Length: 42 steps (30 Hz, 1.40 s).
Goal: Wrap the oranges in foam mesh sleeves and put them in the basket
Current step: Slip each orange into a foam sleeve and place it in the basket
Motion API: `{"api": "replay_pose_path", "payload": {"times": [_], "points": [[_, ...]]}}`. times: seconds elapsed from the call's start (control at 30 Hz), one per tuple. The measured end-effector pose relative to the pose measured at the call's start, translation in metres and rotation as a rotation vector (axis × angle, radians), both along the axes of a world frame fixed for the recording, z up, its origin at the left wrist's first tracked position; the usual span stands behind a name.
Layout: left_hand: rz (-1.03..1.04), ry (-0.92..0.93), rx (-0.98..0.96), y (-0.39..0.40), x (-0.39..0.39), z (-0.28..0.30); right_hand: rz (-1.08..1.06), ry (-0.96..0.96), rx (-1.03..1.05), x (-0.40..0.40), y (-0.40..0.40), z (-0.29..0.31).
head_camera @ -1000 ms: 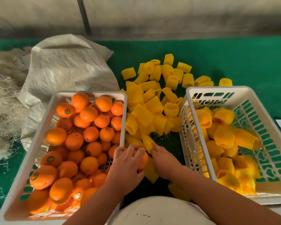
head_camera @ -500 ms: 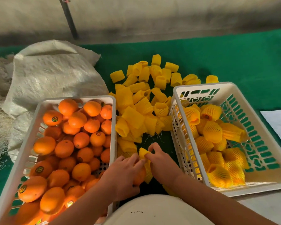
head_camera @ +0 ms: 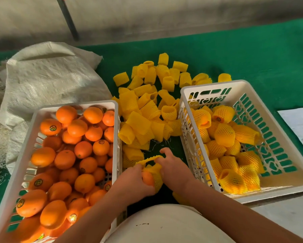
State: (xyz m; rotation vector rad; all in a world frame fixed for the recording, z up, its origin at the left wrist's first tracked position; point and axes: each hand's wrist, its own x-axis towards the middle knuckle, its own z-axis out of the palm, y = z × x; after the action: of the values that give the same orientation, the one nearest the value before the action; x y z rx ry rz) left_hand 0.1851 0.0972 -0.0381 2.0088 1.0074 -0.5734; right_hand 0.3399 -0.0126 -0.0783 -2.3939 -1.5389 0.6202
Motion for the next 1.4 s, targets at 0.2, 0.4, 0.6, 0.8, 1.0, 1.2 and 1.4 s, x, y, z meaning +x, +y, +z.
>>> {"api": "replay_pose_path", "payload": {"times": [0.2, 0.4, 0.6, 0.8, 1.0, 1.2, 1.4], "points": [[0.847, -0.288, -0.831, 0.017, 0.0, 0.02, -0.019, 0.073, 0.018, 0.0, -0.008, 0.002], [0.968, -0.37, -0.582, -0.002, 0.016, 0.016, -0.055, 0.258, 0.077, -0.011, -0.007, 0.005], [0.54, -0.324, 0.054, -0.017, 0.012, 0.002, -0.062, 0.28, 0.191, -0.013, -0.003, 0.025], [0.634, -0.46, -0.102, -0.014, 0.014, 0.004, 0.026, 0.249, 0.177, -0.021, -0.003, 0.036], [0.644, -0.545, -0.27, -0.01, 0.006, 0.002, -0.025, 0.276, 0.201, -0.019, -0.005, 0.042], [0.52, -0.581, 0.312, -0.01, 0.003, 0.002, 0.045, 0.214, 0.215, -0.031, -0.005, 0.053], [0.619, -0.672, 0.419, -0.01, 0.003, 0.01, 0.062, 0.241, 0.355, -0.037, 0.0, 0.071]]}}
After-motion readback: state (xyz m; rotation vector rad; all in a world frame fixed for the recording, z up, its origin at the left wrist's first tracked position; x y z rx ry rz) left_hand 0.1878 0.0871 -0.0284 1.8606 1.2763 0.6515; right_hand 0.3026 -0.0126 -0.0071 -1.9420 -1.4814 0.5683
